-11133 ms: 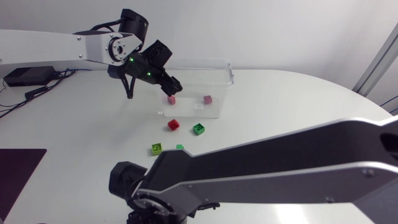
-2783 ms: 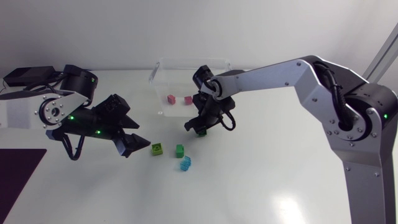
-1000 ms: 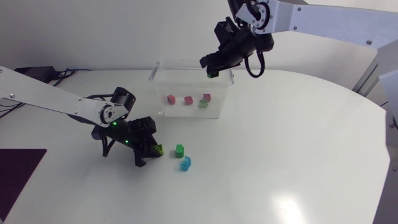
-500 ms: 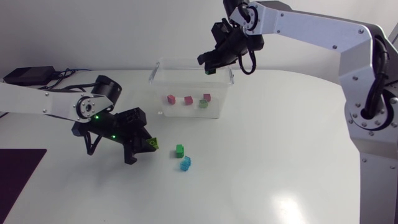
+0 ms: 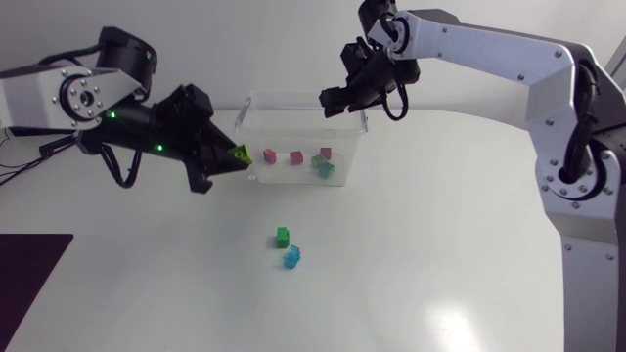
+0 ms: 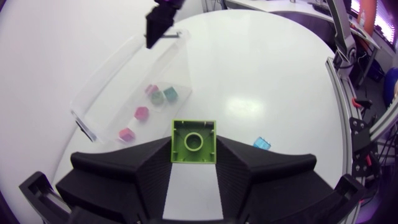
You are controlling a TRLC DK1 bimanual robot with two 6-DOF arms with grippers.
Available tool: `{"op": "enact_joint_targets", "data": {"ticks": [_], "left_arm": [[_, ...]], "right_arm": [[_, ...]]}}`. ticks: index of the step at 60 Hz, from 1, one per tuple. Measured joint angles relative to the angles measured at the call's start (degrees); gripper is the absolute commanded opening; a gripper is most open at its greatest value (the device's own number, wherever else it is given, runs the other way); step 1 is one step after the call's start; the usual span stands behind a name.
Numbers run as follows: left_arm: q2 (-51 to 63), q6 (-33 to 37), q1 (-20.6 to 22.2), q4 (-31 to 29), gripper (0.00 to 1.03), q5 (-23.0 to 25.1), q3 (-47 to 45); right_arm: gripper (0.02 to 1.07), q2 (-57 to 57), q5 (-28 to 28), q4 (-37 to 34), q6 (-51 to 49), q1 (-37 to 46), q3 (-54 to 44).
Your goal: Place the duplo bricks in the container
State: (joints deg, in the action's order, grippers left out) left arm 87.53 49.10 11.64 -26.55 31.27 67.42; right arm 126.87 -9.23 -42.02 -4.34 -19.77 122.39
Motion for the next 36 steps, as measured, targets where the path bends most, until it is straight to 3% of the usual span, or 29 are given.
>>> {"op": "enact_joint_targets", "data": {"ticks": [12, 24, 36], "left_arm": [[5.4, -9.4, 0.0, 9.0, 0.21, 0.0, 9.1], [15.3, -15.3, 0.0, 12.2, 0.21, -1.7, 18.8], [26.8, -18.2, 0.0, 13.2, 0.22, -4.9, 28.3]], "right_arm": [[0.91, -13.8, 0.0, 4.4, -3.4, -1.7, -17.6], [0.91, -25.5, -0.7, 8.9, -7.3, -6.7, -34.0], [0.91, -27.9, -1.4, 11.1, -9.9, -10.8, -46.1]]}}
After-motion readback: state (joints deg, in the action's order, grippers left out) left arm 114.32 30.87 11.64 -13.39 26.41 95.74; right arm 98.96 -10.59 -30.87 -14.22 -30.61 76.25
